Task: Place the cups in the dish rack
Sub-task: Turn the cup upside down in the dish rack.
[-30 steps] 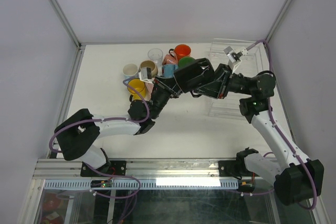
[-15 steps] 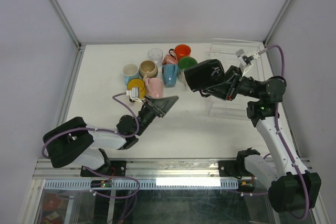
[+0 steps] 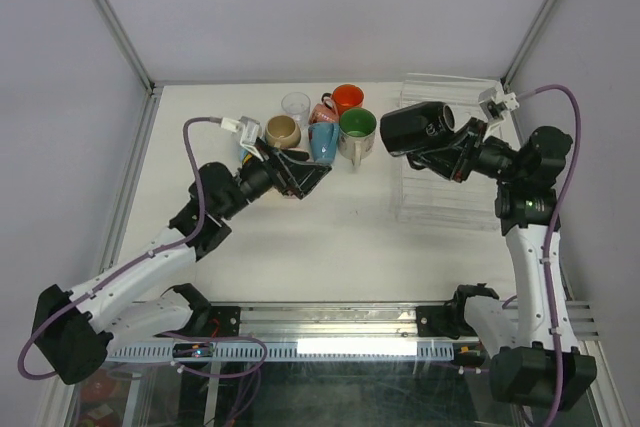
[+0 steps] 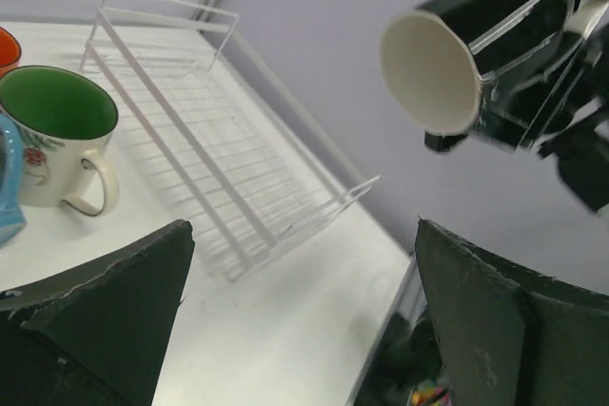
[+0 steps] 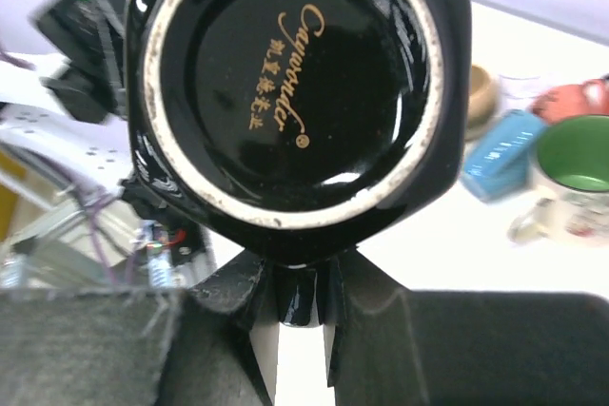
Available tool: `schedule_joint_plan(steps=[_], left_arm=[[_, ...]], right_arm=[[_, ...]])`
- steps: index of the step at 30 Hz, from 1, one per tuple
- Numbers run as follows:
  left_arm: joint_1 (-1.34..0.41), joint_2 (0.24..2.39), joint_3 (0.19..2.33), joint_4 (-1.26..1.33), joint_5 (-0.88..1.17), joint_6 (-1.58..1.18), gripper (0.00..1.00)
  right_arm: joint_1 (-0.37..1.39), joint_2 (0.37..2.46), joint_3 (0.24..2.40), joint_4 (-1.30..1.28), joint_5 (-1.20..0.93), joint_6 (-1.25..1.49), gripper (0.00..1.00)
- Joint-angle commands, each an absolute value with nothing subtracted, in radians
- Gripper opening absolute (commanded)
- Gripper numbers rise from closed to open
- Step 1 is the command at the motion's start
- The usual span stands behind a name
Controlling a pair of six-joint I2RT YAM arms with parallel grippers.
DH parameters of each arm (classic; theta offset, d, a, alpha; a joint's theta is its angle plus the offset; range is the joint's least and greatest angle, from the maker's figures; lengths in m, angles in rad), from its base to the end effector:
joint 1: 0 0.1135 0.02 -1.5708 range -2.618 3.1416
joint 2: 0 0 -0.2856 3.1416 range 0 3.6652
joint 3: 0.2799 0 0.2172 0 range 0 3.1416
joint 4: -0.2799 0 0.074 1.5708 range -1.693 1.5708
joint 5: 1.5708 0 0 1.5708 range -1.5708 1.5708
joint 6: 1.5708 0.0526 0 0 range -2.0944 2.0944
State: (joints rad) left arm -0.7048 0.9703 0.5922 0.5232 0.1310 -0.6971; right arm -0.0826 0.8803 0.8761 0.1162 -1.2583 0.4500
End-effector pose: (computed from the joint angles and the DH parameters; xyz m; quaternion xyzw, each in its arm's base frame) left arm 0.1476 -0.1346 0.3461 0.0520 0.6524 -0.5196 0.5493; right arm 0.1404 0.0386 0.4029 -0.2815 0.6353 0.4957 0.5210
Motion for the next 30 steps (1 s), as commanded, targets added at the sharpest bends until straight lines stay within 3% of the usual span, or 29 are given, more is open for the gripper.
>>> schedule_joint_plan(steps=[1, 6, 12, 23, 30], left_arm=[[-0.693, 0.989, 0.849, -0.121, 0.205, -0.296, 0.99], [-0.692, 0.954, 0.881, -0.251, 0.036, -0.139, 0.99], [-0.693, 0.86, 0.841, -0.265, -0.001, -0.08, 0.99], [-0.687, 0.725, 0.744, -0.28, -0.076, -0.052, 0.99], [-0.679, 0.727, 0.744, -0.283, -0.066, -0.05, 0.99]], right_arm=[[-0.163, 0.895, 1.015, -0.113, -1.169, 0.093, 0.0], [-0.193, 0.942, 1.076, -0.276, -0.925, -0.159, 0.0], [-0.194, 1.018, 1.087, -0.298, -0.64, -0.327, 0.0], [-0.195, 1.273, 1.176, -0.307, -0.303, -0.387, 0.0], [-0.197, 1.509, 1.35, -0.342, -0.199, -0.38, 0.0]])
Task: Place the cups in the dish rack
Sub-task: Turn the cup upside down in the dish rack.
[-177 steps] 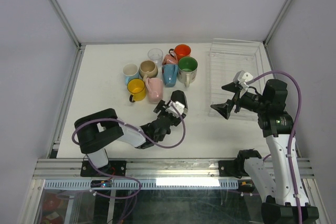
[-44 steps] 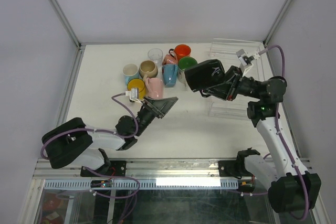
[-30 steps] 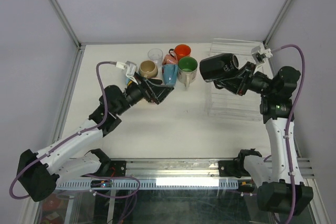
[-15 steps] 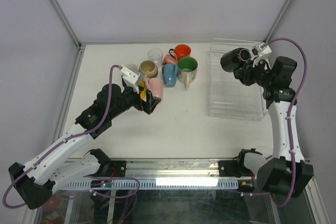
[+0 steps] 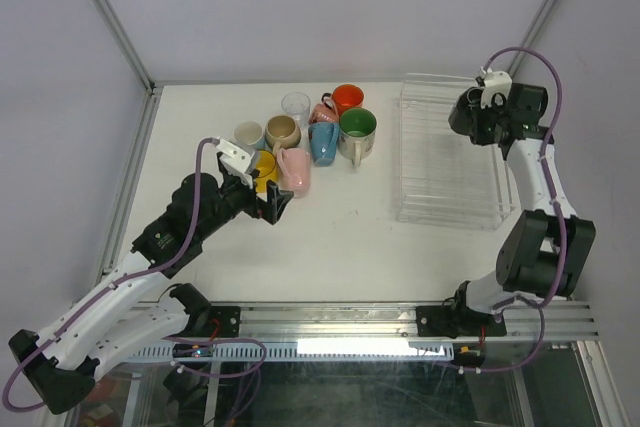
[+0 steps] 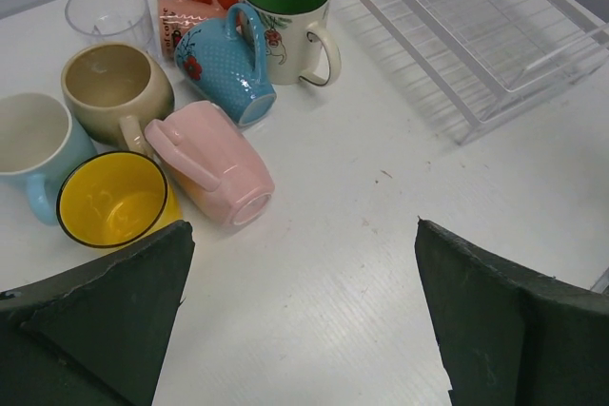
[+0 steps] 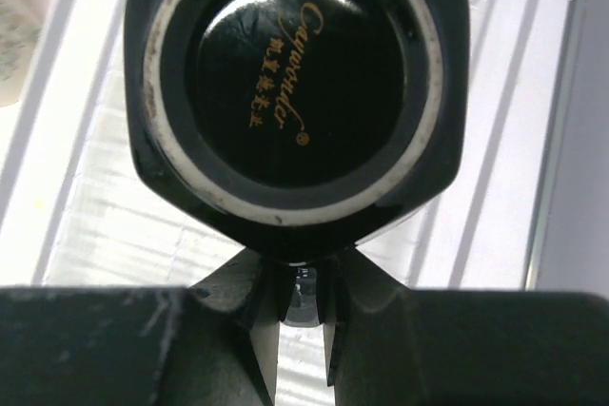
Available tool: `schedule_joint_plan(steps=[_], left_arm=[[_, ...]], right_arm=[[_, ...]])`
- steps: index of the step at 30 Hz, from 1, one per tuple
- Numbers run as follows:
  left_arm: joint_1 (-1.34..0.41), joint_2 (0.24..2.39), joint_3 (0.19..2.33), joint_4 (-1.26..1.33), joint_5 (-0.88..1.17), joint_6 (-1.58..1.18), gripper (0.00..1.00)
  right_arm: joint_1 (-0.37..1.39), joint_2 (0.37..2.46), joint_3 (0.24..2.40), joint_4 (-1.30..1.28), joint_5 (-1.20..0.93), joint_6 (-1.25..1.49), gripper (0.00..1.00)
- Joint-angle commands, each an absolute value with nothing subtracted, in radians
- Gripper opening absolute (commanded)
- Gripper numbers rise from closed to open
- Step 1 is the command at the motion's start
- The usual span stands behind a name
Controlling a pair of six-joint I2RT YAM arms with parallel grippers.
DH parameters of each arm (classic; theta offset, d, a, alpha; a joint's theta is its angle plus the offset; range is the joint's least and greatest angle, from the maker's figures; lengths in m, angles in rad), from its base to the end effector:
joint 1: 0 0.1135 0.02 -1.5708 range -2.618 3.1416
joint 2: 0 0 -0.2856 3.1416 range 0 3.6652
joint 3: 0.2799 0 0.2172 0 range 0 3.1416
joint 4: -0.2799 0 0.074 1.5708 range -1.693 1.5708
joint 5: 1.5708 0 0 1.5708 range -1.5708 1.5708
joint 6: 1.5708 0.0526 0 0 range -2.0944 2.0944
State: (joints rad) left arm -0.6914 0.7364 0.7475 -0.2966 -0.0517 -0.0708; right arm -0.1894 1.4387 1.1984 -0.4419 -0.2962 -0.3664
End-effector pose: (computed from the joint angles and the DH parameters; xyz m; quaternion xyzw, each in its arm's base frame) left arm 0.1079 -0.0858 0.3320 0.2296 0.7668 -0.2036 0.5638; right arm 0.2935 -0.0406 0.3268 -0.1421 0.8839 0.0115 0.4454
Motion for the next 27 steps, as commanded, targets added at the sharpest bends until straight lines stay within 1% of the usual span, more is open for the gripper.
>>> schedule_joint_plan(steps=[1, 4, 8, 15, 19, 23, 27], left_arm=[[-0.679, 0.728, 0.745, -0.283, -0.066, -0.05, 0.99], [-0.677, 0.729, 0.745, -0.283, -0.07, -0.048, 0.99], [-0.675, 0.731, 0.743, -0.285, -0.078, -0.047, 0.99], [-0.666, 0.745, 0.742, -0.284, -0.078, -0.044, 0.99], [-0.66, 0.756, 0.741, -0.284, -0.079, -0.043, 0.99], [-0.656, 0.766, 0.741, -0.284, -0.08, -0.042, 0.99], [-0.651, 0.771, 0.742, -0.285, -0.08, -0.041, 0.99]], right_arm=[[-0.199, 1.537, 1.37, -0.34, -0.188, -0.376, 0.0], [-0.212, 1.638, 1.445, -0.36, -0.174, -0.355, 0.0], [-0.237, 1.758, 1.562, -0.426, -0.211, -0.321, 0.0], [-0.268, 1.913, 1.725, -0.475, -0.256, -0.282, 0.0], [-0.268, 1.983, 1.799, -0.509, -0.282, -0.285, 0.0], [-0.269, 2.024, 1.83, -0.514, -0.3, -0.278, 0.0], [-0.269, 2.055, 1.855, -0.52, -0.274, -0.279, 0.0]])
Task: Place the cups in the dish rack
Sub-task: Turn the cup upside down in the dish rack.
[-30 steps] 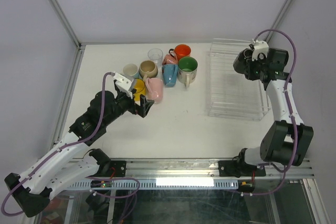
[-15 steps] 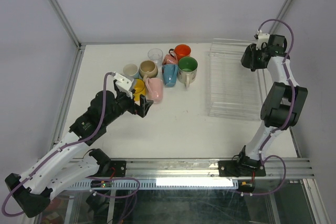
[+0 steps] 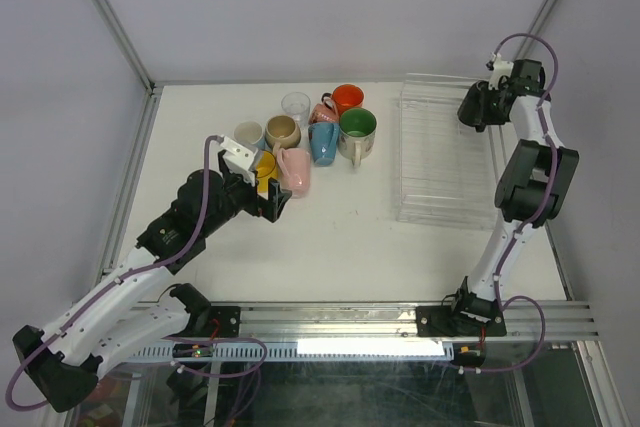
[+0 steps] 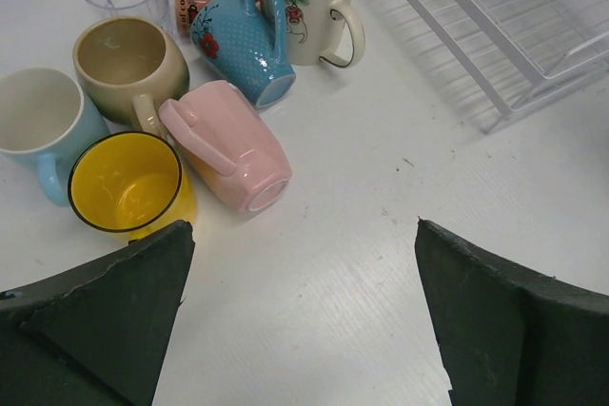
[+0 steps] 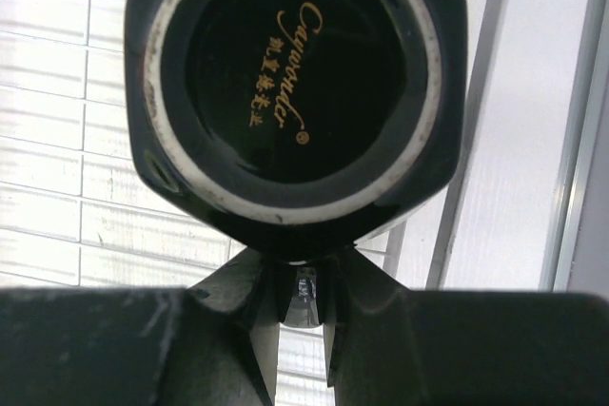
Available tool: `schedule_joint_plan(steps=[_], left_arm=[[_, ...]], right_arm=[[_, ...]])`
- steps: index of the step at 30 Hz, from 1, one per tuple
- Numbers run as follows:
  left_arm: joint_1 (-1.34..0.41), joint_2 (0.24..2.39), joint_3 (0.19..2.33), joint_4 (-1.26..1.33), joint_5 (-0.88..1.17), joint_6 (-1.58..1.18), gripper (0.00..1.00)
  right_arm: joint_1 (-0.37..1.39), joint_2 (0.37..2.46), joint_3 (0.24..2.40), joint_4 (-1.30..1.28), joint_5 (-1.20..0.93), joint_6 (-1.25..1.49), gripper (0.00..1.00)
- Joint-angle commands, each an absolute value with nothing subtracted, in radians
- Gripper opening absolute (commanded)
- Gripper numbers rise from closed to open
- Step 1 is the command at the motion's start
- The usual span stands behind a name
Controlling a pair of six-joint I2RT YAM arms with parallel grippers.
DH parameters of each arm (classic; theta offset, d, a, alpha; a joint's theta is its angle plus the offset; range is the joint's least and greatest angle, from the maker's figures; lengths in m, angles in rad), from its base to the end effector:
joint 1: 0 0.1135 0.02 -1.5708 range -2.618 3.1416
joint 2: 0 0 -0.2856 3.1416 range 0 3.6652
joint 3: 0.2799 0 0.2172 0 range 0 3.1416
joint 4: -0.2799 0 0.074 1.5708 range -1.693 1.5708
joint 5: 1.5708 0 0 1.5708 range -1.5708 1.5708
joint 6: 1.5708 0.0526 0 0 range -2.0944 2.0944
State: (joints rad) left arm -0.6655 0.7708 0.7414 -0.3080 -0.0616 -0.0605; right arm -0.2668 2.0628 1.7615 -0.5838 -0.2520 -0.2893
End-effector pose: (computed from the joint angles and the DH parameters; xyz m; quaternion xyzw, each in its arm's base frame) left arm 0.1160 -0.0869 0.3244 0.2259 0.7837 -0.1818 0.5493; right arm 0.4387 -0.1063 0.2639 -0.0527 0.9338 0.0223 0.3532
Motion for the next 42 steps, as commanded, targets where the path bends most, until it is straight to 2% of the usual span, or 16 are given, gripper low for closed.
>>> schedule_joint_plan(steps=[1, 4, 7, 16, 19, 21, 30, 36, 42], left_arm=[[-0.649, 0.771, 0.74, -0.286, -0.08, -0.041, 0.99], [-0.647, 0.773, 0.742, -0.285, -0.078, -0.042, 0.99], [-0.644, 0.776, 0.74, -0.285, -0.078, -0.042, 0.99], [-0.641, 0.774, 0.739, -0.285, -0.079, -0.041, 0.99], [-0.641, 0.773, 0.739, -0.285, -0.078, -0.04, 0.99], [-0.639, 0.771, 0.738, -0.284, -0.075, -0.042, 0.99], [-0.635, 0.758, 0.738, -0.282, -0.069, -0.043, 0.99], [-0.633, 0.762, 0.731, -0.272, -0.061, -0.058, 0.99], [-0.632, 0.788, 0.742, -0.251, -0.036, -0.157, 0.99]], right_arm=[[-0.269, 2.063, 1.86, -0.52, -0.266, -0.279, 0.0], [-0.268, 2.082, 1.883, -0.527, -0.253, -0.279, 0.02], [-0.27, 2.1, 1.901, -0.535, -0.229, -0.278, 0.1], [-0.285, 2.082, 1.89, -0.549, -0.228, -0.298, 0.52], [-0.29, 2.019, 1.841, -0.533, -0.26, -0.31, 0.63], [-0.294, 1.963, 1.8, -0.518, -0.288, -0.318, 0.67], [-0.301, 1.622, 1.547, -0.44, -0.505, -0.294, 0.71], [-0.301, 1.354, 1.309, -0.357, -0.781, -0.192, 0.7], [-0.299, 1.125, 1.164, -0.344, -1.066, -0.074, 0.71]])
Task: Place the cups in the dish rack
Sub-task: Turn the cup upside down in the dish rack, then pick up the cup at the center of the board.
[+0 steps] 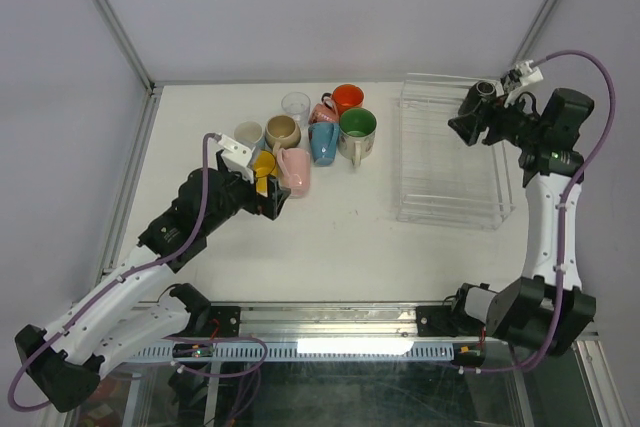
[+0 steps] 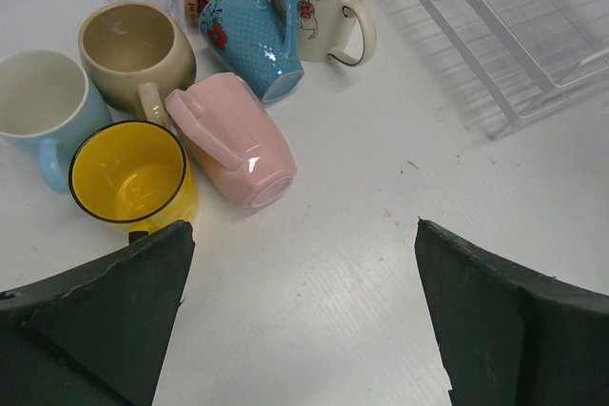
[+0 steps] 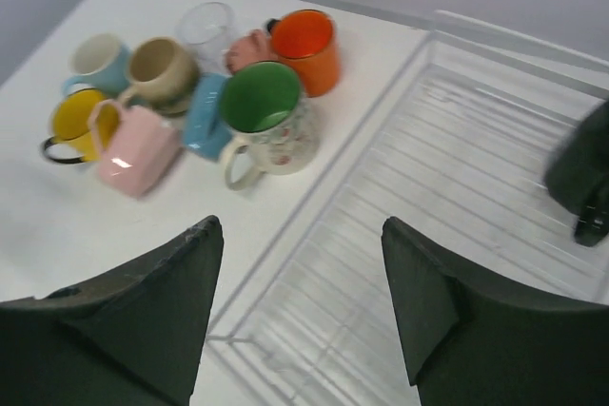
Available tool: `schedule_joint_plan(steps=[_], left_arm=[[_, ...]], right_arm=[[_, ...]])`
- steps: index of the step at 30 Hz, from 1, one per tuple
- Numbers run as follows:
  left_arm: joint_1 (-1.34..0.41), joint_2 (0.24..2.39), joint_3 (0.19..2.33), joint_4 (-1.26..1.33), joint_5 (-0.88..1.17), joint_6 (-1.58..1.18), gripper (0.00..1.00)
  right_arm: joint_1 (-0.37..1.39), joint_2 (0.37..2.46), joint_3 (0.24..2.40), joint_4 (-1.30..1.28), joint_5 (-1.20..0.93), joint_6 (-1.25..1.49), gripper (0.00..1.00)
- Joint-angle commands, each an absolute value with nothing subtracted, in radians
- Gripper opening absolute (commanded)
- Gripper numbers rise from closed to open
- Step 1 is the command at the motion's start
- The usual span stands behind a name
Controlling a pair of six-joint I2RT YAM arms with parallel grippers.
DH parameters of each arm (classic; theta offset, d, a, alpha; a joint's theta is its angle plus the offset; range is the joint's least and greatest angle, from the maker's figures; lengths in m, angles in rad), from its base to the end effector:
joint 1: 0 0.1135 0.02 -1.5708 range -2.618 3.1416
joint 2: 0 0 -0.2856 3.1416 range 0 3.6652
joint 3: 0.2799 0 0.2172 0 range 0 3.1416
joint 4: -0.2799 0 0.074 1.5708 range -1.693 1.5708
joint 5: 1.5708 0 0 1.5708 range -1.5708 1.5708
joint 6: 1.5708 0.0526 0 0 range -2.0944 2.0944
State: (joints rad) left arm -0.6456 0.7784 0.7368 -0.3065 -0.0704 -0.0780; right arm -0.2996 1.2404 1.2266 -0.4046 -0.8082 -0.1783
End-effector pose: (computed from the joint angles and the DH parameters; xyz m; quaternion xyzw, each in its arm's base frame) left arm 0.1193 -0.0852 0.3222 0.2098 0.7913 -0.1761 0.5467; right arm 0.2384 -0.0338 0.3959 -0.1671 0.7826 0.2018 0.5648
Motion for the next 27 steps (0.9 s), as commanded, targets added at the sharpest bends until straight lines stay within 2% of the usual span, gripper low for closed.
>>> schedule_joint_plan(steps=[1, 4, 8, 11, 19, 23, 27], left_arm=[[-0.633, 0.79, 0.743, -0.238, -0.029, -0.187, 0.99], [-0.633, 0.794, 0.712, -0.162, -0.019, -0.32, 0.99], [-0.634, 0.816, 0.669, -0.066, -0.035, -0.464, 0.97], [-0.633, 0.865, 0.663, -0.025, -0.11, -0.516, 0.93], [-0.615, 1.126, 0.831, -0.089, -0.282, -0.387, 0.84], [-0.569, 1.258, 0.927, -0.123, -0.266, -0.338, 0.8], [-0.521, 1.369, 1.021, -0.164, -0.215, -0.306, 0.7]], right_arm=[[-0.299, 1.094, 1.141, -0.345, -1.104, -0.059, 0.7], [-0.299, 0.991, 1.039, -0.299, -1.212, -0.001, 0.71], [-0.299, 0.847, 0.835, -0.041, -1.249, 0.103, 0.78], [-0.299, 0.795, 0.741, 0.071, -1.262, 0.166, 0.78], [-0.299, 0.739, 0.751, 0.032, -1.25, 0.147, 0.79], [-0.299, 0.726, 0.739, 0.049, -1.247, 0.155, 0.78], [-0.295, 0.729, 0.739, 0.049, -1.244, 0.155, 0.78]])
